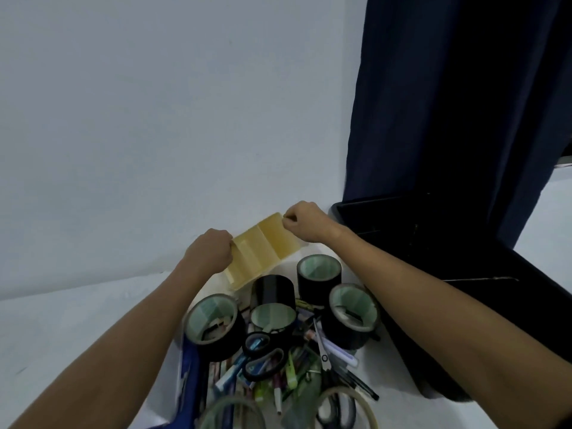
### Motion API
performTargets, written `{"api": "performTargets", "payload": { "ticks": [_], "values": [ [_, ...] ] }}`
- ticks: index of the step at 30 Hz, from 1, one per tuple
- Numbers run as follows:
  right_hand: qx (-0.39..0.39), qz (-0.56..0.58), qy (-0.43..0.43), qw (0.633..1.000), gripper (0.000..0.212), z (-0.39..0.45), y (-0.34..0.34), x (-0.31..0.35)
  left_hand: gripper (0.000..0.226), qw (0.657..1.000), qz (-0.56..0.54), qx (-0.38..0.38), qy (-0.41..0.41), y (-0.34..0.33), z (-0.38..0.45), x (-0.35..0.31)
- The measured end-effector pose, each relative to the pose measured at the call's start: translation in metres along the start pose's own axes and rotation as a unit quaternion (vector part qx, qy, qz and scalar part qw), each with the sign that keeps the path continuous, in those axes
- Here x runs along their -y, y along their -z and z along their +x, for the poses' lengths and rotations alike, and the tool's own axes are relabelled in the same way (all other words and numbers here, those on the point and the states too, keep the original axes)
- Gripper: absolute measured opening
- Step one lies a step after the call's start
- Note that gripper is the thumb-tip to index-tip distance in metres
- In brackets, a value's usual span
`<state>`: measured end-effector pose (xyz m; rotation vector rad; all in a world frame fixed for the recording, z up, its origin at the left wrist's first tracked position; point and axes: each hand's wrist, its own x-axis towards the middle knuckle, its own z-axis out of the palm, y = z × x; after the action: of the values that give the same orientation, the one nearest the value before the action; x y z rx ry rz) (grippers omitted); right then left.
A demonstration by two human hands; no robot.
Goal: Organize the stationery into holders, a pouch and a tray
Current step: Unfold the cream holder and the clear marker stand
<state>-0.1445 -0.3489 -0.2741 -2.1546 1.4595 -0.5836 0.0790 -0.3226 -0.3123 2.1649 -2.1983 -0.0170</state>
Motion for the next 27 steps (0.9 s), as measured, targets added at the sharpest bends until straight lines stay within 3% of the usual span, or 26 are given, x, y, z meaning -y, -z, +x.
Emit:
{"api": "performTargets", "payload": {
  "ticks": [2,5,9,12,15,18,22,27],
  "values": [
    [0.008,0.035,-0.015,0.999,0.022,0.006,0.003,-0.007,0.021,0.999,-0.030,0.015,0.013,0.003,0.006,-0.007],
    [-0.012,0.083,-0.048,0.995,0.044,0.010,0.006,-0.019,0.019,0.994,-0.089,0.059,0.038,0.005,0.012,-0.021],
    [-0.108,0.157,-0.090,0.978,0.057,0.006,-0.003,-0.031,0.017,0.981,-0.140,0.115,0.063,0.001,0.011,-0.042],
    [-0.185,0.140,-0.121,0.965,0.056,-0.001,-0.014,-0.033,0.014,0.971,-0.174,0.145,0.080,0.001,0.013,-0.055],
    [-0.118,0.119,-0.167,0.972,0.051,-0.004,-0.023,-0.033,0.018,0.961,-0.208,0.157,0.091,-0.002,0.014,-0.064],
    [-0.033,0.103,-0.154,0.982,0.046,-0.008,-0.028,-0.033,0.015,0.956,-0.230,0.151,0.099,-0.007,0.012,-0.070],
    [-0.004,0.068,-0.117,0.991,0.043,-0.009,-0.028,-0.034,0.014,0.955,-0.236,0.152,0.099,-0.011,0.010,-0.068],
    [-0.024,0.087,-0.107,0.990,0.046,-0.008,-0.031,-0.040,0.011,0.940,-0.270,0.188,0.086,-0.011,0.010,-0.069]
  ]
}}
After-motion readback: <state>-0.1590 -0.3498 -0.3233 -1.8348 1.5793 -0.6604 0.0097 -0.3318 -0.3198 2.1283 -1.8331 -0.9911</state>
